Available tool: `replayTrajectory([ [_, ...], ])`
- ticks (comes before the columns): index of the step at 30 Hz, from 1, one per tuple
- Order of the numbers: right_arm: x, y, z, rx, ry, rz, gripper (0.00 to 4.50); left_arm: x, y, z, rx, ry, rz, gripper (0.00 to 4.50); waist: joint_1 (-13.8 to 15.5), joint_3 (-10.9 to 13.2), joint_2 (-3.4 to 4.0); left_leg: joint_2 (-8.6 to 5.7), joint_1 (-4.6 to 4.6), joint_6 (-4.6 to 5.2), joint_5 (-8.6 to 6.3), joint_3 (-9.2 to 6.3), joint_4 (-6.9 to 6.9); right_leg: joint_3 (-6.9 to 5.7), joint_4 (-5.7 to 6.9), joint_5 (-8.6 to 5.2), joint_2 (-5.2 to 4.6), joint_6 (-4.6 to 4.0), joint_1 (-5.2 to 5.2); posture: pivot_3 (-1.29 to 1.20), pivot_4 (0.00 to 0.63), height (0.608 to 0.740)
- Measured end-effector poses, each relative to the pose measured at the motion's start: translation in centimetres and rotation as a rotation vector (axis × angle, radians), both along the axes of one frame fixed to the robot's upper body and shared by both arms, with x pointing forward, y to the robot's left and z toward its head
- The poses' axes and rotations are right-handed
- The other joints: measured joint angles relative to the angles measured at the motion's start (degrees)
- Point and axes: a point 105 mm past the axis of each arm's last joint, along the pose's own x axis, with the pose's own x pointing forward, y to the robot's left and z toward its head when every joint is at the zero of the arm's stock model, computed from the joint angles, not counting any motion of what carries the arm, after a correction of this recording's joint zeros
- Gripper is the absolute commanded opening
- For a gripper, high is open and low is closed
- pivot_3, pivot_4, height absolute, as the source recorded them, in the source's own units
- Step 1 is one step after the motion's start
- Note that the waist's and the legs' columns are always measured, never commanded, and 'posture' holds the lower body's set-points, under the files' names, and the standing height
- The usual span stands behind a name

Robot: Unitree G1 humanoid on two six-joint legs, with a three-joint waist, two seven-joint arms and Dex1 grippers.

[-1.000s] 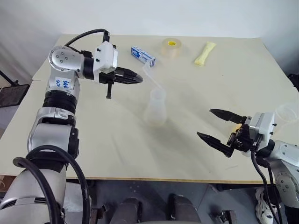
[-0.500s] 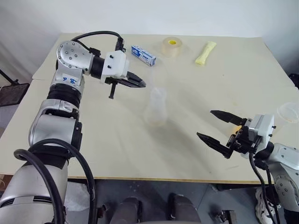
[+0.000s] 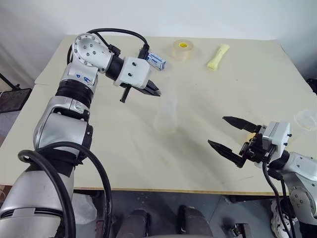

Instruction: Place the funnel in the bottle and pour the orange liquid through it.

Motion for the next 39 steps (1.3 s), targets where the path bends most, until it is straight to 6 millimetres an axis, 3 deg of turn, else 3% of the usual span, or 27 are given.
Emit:
replayTrajectory([
  [13,0.0,0.0,0.0,-0.005,-0.001,-0.003,4.5,0.2,-0.3,0.5,-0.047,0.061,0.039,4.48,-0.08,0.0,0.0,0.01,0.0,0.0,0.0,0.0,0.01,0.0,0.05,0.0,0.0,0.0,-0.02,0.0,0.15,0.74],
  [19,0.0,-0.3,0.0,-0.002,-0.003,-0.025,4.5,0.1,0.5,2.5,-0.233,0.137,0.073,4.48,-0.23,0.0,0.01,0.03,0.02,0.0,0.0,0.01,0.0,0.01,0.16,0.0,-0.01,0.0,-0.09,0.0,0.15,0.74],
  [21,-0.3,-0.7,-0.2,-0.002,0.005,-0.05,4.5,0.1,1.7,2.2,-0.324,0.203,0.102,4.48,-0.28,-0.03,0.05,0.04,0.08,0.0,0.0,0.01,-0.01,0.02,0.26,0.0,-0.02,0.0,-0.1,0.0,0.15,0.74],
  [26,-1.1,-1.6,0.0,0.015,-0.01,-0.143,4.5,-0.3,5.5,-1.4,-0.524,0.429,0.191,4.48,-0.41,-0.03,0.05,0.09,0.08,-0.02,0.0,-0.02,0.06,0.08,0.35,0.0,-0.01,-0.01,-0.14,0.0,0.15,0.74],
  [31,-1.9,-2.1,-0.5,0.061,-0.003,-0.262,4.5,-3.0,8.3,-5.9,-0.624,0.63,0.244,4.48,-0.32,-0.06,0.09,0.06,0.16,-0.04,-0.02,-0.04,0.17,0.27,0.54,-0.01,-0.04,-0.03,-0.14,0.0,0.15,0.74],
  [35,-2.1,-3.4,-0.8,0.125,0.01,-0.43,4.5,-4.6,9.2,-9.4,-0.716,0.812,0.266,4.48,0.08,-0.07,0.12,0.0,0.13,-0.04,-0.02,-0.13,0.26,0.33,0.67,-0.02,-0.06,-0.05,-0.15,0.0,0.15,0.74],
  [39,-3.1,-4.8,-1.5,0.168,0.024,-0.609,4.5,-4.9,8.7,-10.1,-0.752,0.851,0.24,4.48,0.3,-0.09,0.13,-0.09,0.13,-0.04,-0.02,-0.13,0.31,0.39,0.71,-0.02,-0.06,-0.05,-0.14,0.0,0.15,0.74],
])
